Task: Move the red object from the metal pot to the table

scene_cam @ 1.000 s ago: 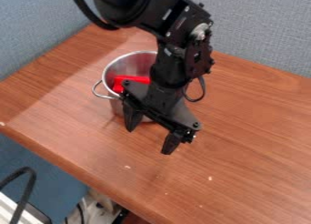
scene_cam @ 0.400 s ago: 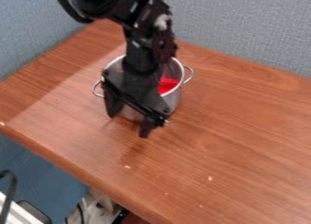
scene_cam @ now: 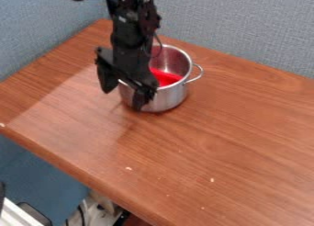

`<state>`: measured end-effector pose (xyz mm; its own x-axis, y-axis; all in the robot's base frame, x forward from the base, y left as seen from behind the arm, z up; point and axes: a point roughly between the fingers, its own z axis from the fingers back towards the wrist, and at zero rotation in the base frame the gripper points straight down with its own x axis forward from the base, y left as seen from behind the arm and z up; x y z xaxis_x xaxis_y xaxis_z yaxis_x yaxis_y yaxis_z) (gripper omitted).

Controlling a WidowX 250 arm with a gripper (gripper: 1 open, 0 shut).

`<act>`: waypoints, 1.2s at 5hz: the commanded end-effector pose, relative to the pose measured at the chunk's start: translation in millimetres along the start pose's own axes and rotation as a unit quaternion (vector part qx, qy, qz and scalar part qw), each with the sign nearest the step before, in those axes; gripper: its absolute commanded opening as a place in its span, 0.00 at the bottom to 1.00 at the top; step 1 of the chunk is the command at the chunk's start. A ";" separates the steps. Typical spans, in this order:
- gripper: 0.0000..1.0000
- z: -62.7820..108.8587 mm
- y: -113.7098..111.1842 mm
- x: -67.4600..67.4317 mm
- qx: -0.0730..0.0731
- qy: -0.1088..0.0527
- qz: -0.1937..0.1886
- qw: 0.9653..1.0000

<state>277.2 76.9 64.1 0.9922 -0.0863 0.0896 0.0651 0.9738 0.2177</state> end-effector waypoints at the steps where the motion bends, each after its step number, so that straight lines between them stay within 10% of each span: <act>1: 1.00 10.1 12.5 7.7 0.005 -0.010 0.057 0.998; 5: 1.00 -6.5 6.1 31.7 -0.024 -0.001 0.134 0.991; 6: 0.00 -12.4 7.9 40.0 -0.026 0.000 0.137 0.990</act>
<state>310.2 80.5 44.2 0.9798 0.1790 0.0895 -0.1900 0.9725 0.1347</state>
